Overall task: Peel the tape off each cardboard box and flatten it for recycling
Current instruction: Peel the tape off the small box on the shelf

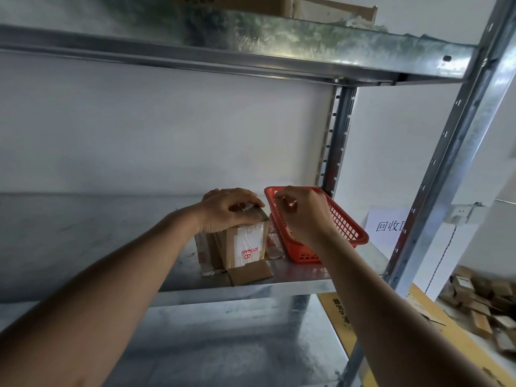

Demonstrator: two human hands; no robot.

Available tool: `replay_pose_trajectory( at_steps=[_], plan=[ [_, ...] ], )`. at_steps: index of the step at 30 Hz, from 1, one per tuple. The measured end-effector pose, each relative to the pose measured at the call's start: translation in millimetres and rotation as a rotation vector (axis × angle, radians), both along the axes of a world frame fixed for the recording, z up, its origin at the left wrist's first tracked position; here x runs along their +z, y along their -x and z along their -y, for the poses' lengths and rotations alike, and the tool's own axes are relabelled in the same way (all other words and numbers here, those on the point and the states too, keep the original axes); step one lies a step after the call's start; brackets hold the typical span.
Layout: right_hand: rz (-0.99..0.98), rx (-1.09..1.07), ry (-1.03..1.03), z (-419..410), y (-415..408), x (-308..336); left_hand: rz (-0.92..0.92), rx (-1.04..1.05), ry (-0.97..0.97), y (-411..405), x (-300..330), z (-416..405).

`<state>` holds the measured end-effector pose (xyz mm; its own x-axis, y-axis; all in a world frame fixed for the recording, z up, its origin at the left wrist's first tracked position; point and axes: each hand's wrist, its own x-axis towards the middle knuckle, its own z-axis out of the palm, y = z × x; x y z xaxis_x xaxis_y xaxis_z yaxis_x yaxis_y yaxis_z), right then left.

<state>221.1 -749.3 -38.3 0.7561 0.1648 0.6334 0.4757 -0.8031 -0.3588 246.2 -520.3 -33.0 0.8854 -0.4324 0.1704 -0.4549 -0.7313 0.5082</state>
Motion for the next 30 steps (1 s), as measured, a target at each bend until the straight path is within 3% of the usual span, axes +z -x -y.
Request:
replay_pose_trajectory(
  at_steps=[4, 8, 12, 17, 19, 22, 25, 30],
  plan=[
    [-0.082, 0.155, -0.041, -15.6, 5.5, -4.2, -0.007, 0.105, -0.053, -1.6, 2.0, -2.0],
    [-0.093, 0.167, -0.132, -33.6, 5.2, -9.3, 0.068, 0.208, -0.283, 2.1, 10.2, -14.2],
    [-0.203, 0.240, -0.079, -58.1, 4.6, -14.1, 0.060, 0.313, -0.434, 8.3, 23.0, -29.2],
    [-0.137, 0.194, -0.041, -87.3, -3.5, -14.7, 0.206, 0.421, -0.645, 24.8, 28.8, -52.7],
    [-0.130, 0.147, -0.068, -95.4, -7.1, -16.2, 0.218, 0.424, -0.589, 29.0, 29.4, -65.7],
    [-0.148, 0.101, -0.123, -108.5, -9.3, -18.6, 0.097, 0.414, -0.402, 30.0, 33.4, -86.4],
    [-0.277, 0.091, -0.243, -125.0, -12.2, -14.9, 0.024, 0.445, -0.264, 33.9, 35.5, -105.5],
    [-0.609, 0.406, -0.487, -157.5, -18.4, -9.6, 0.108, 0.401, -0.158, 39.6, 27.2, -136.8]
  ],
)
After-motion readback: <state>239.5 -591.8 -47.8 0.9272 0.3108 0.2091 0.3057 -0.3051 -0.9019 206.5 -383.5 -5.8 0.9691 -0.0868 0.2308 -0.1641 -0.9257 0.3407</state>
